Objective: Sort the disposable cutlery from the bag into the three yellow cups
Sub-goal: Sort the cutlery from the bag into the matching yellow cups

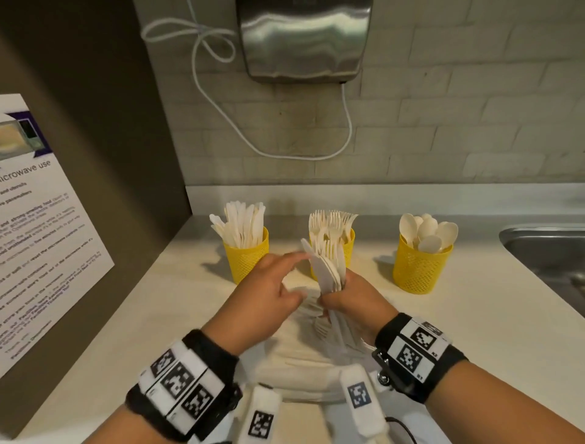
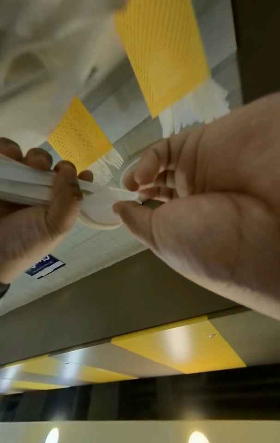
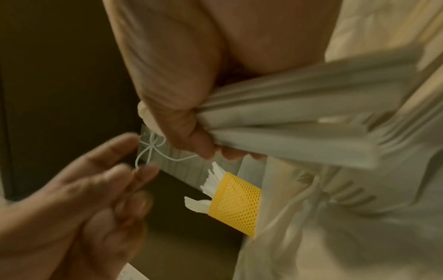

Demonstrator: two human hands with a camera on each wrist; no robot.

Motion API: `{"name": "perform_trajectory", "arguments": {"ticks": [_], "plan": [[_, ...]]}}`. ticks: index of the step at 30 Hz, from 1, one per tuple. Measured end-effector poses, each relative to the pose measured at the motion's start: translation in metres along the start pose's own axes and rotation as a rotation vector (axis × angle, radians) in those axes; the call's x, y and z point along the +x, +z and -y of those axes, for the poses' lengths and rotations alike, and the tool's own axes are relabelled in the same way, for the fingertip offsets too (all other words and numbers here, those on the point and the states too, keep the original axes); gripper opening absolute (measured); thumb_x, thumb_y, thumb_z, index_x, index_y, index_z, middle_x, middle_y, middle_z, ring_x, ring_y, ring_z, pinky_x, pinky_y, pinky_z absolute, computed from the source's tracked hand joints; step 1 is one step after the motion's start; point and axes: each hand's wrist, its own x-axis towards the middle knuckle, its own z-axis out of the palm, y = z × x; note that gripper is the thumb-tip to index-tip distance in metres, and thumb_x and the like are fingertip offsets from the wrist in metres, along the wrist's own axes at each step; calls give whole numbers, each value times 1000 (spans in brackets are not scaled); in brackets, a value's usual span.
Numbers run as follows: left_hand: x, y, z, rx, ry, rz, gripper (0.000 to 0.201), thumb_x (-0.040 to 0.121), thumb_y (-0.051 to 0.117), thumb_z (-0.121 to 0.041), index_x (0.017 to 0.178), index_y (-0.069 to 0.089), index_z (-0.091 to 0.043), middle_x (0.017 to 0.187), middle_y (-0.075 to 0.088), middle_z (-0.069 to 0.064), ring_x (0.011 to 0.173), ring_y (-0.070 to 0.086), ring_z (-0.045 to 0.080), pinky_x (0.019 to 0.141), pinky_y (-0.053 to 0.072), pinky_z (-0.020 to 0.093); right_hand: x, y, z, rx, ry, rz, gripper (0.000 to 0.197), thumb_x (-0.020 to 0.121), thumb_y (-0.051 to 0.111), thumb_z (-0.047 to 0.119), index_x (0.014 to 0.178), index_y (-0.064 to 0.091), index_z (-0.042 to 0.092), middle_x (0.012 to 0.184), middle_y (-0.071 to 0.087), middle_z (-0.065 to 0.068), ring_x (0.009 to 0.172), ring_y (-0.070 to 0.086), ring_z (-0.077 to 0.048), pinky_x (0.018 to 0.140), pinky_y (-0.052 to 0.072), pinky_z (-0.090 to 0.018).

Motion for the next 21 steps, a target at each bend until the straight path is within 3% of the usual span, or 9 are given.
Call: {"name": "perform_trajectory", "arguments": {"ticks": [3, 6, 9, 11, 13, 16, 19, 21], "plan": [[25, 9, -9, 14, 57, 20, 44, 86, 61, -16, 124, 53, -37, 105, 40, -11, 75, 51, 9, 74, 35, 1, -3, 2, 4, 68, 5, 71, 42, 58, 60, 3, 98, 60, 14, 75, 57, -11, 66, 56, -24, 62, 48, -35], [40, 16, -10, 67, 82, 72, 22, 87, 58, -13, 104, 67, -23, 104, 42, -7, 84, 48, 7, 75, 36, 9, -8, 0, 2, 155, -8, 109, 40, 60, 56, -4, 92, 63, 19, 72, 56, -9, 60, 56, -18, 56, 47, -28], [49, 15, -13, 39, 134, 79, 18, 87, 57, -10, 97, 67, -21, 101, 53, -7, 83, 53, 1, 74, 37, 5, -10, -11, -3, 185, 22, 133, 43, 65, 58, -8, 98, 59, 18, 70, 55, -6, 52, 55, -13, 49, 47, -26], [58, 6, -17, -50, 120, 9, 18, 88, 54, -11, 95, 64, -24, 94, 63, -6, 86, 60, 8, 79, 45, 18, -11, -19, -9, 162, 52, 130, 47, 64, 61, -4, 106, 55, 17, 76, 54, -8, 56, 55, -17, 50, 47, -29], [72, -6, -24, -162, 95, -135, 19, 89, 54, -13, 91, 61, -30, 82, 63, -10, 75, 59, 6, 70, 48, 23, -15, -28, -15, 181, 69, 83, 41, 69, 58, -8, 102, 54, 17, 72, 52, -8, 52, 52, -16, 47, 45, -28], [99, -17, -44, -431, 119, -348, 29, 90, 53, -9, 84, 55, -37, 81, 59, -12, 70, 58, 6, 60, 52, 16, -21, -39, -20, 264, 65, -51, 28, 80, 48, -14, 89, 52, 12, 60, 50, -7, 46, 49, -15, 45, 43, -25], [128, 0, -65, -411, 190, -438, 22, 90, 53, -10, 95, 54, -32, 88, 56, -13, 78, 60, 10, 67, 56, 21, -24, -50, -26, 519, 52, -254, 24, 82, 46, -10, 100, 51, 7, 62, 46, -7, 47, 46, -16, 46, 41, -27], [145, 26, -73, -339, 203, -424, 19, 90, 53, -12, 105, 56, -23, 91, 59, -7, 83, 62, 15, 75, 58, 33, -26, -62, -28, 685, 19, -347, 34, 83, 44, -9, 113, 50, 4, 65, 44, -6, 47, 44, -15, 45, 39, -25]]}}
